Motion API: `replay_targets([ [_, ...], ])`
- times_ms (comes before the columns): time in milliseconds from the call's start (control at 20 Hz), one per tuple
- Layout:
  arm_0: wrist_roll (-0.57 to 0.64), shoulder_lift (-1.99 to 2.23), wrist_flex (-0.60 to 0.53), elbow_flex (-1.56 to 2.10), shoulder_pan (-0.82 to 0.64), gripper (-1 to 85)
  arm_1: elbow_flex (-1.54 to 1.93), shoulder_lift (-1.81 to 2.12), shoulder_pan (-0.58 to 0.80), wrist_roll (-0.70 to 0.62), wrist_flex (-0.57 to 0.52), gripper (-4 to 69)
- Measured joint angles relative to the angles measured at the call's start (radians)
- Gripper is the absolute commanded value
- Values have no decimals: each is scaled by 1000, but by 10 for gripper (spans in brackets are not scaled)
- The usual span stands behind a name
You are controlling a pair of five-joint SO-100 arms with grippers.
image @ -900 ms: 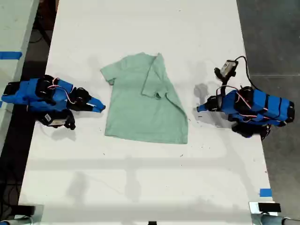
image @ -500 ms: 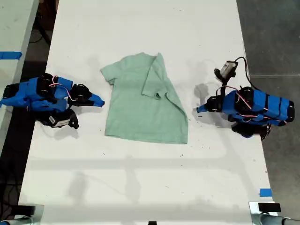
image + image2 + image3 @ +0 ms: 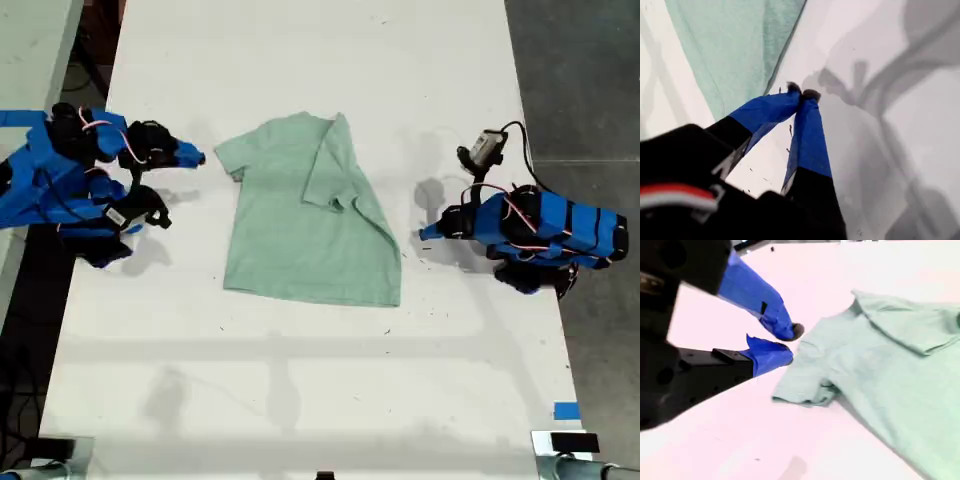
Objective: Fold t shirt
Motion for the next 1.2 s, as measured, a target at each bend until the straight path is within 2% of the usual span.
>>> replay_targets([
  [200,279,-664,5,-388,-242,217,0,0,0,0,0,11],
  [350,368,-954,-23,-474,-313,219,0,0,0,0,0,11],
  [500,439,-1081,-40,-514,-383,178,0,0,0,0,0,11],
  [750,512,-1213,-92,-529,-410,147,0,0,0,0,0,11],
  [850,508,-1227,-121,-546,-411,24,0,0,0,0,0,11],
  [900,512,-1243,-124,-558,-411,3,0,0,0,0,0,11],
  [1200,503,-1322,-132,-609,-408,0,0,0,0,0,0,11],
])
